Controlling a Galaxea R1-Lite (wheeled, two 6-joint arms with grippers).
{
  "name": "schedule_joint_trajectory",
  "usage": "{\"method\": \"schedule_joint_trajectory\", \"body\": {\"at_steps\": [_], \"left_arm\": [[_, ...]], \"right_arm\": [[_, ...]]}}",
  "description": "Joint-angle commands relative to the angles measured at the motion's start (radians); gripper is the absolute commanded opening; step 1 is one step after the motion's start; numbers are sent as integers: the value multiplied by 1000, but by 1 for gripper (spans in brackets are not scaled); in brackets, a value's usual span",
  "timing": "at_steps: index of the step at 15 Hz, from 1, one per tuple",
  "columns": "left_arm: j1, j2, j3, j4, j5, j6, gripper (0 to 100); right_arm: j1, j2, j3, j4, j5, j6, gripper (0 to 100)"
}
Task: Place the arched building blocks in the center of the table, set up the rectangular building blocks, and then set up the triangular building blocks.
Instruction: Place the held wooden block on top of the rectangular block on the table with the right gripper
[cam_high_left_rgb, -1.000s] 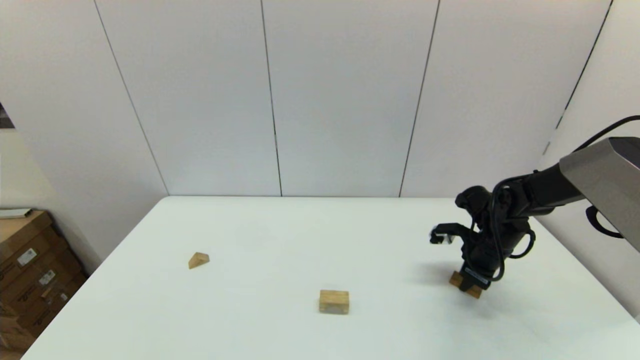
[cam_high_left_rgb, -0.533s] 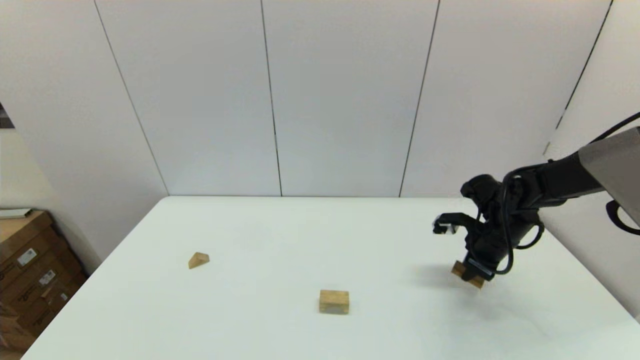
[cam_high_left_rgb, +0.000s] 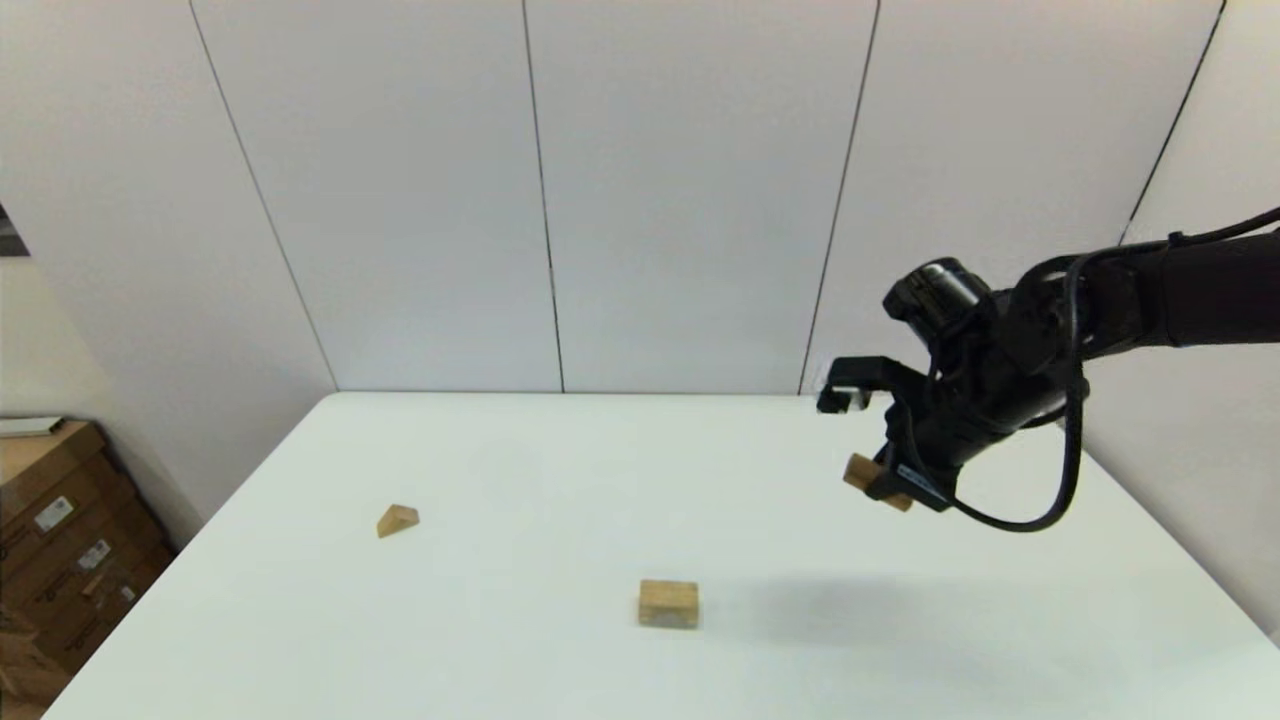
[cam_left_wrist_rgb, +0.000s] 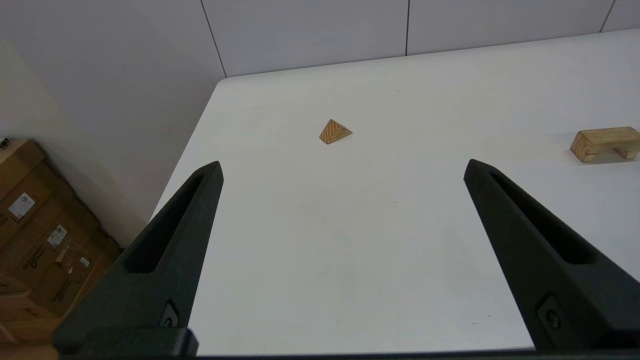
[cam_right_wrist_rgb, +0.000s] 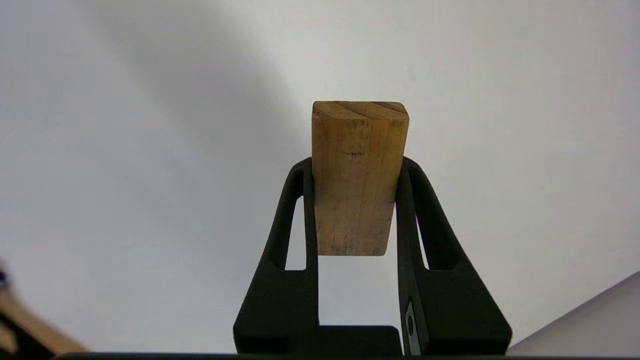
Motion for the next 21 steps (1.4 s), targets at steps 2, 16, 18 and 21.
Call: {"method": "schedule_joint_trajectory", "body": {"at_steps": [2, 16, 18, 21], "left_arm": [[0, 1, 0, 0, 0, 1, 100], [0, 1, 0, 0, 0, 1, 100], [0, 1, 0, 0, 0, 1, 100], [0, 1, 0, 0, 0, 1, 100]], "right_arm": [[177, 0, -33, 73, 0, -36, 0], [339, 302, -340, 261, -10, -302, 0], [367, 338, -383, 261, -10, -253, 0], [412, 390, -433, 261, -12, -162, 0]]}}
